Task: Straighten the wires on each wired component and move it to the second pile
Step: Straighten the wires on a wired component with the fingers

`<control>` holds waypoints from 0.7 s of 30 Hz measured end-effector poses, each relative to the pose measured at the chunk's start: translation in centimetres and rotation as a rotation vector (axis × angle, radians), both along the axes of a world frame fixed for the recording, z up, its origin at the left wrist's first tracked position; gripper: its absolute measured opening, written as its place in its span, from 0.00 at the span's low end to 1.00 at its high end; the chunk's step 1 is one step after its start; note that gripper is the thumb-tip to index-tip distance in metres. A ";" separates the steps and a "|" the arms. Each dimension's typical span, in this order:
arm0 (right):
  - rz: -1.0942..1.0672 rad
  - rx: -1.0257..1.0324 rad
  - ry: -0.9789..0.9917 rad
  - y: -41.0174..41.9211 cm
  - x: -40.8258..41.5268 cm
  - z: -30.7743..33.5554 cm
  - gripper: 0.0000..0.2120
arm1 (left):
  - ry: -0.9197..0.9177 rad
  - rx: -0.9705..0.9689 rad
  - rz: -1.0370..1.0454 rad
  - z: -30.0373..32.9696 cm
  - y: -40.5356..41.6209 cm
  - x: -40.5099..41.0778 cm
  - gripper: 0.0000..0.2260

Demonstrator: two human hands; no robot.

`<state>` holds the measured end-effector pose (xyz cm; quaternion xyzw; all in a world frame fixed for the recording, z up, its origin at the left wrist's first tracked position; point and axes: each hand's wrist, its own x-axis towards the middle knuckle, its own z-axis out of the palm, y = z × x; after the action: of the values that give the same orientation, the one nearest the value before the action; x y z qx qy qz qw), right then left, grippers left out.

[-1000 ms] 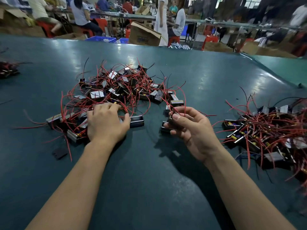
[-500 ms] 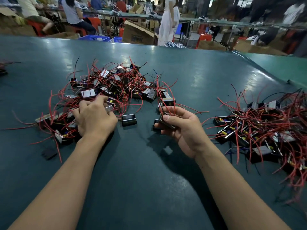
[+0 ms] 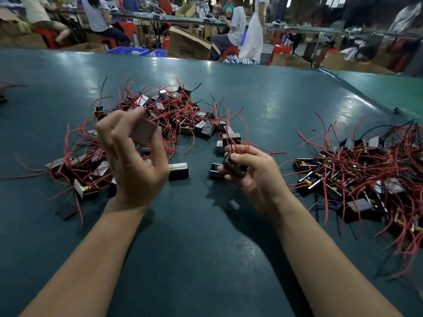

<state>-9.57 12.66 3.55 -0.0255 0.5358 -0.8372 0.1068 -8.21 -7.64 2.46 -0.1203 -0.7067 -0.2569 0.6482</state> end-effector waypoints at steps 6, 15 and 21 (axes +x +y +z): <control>0.139 -0.069 -0.072 -0.3 0.2 0.0 0.14 | -0.264 0.223 -0.495 -0.7 4.4 1.0 0.06; -0.061 -0.036 0.011 0.8 0.2 0.6 0.15 | -0.916 0.889 -0.934 -1.3 4.3 0.5 0.08; -0.034 0.036 0.001 1.4 0.0 0.5 0.04 | -1.030 1.064 -1.184 -0.9 3.7 0.8 0.12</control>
<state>-9.56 14.11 4.08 -0.0146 0.5512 -0.8291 0.0927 -7.43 -3.95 1.61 -0.0196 -0.5201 -0.8538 -0.0092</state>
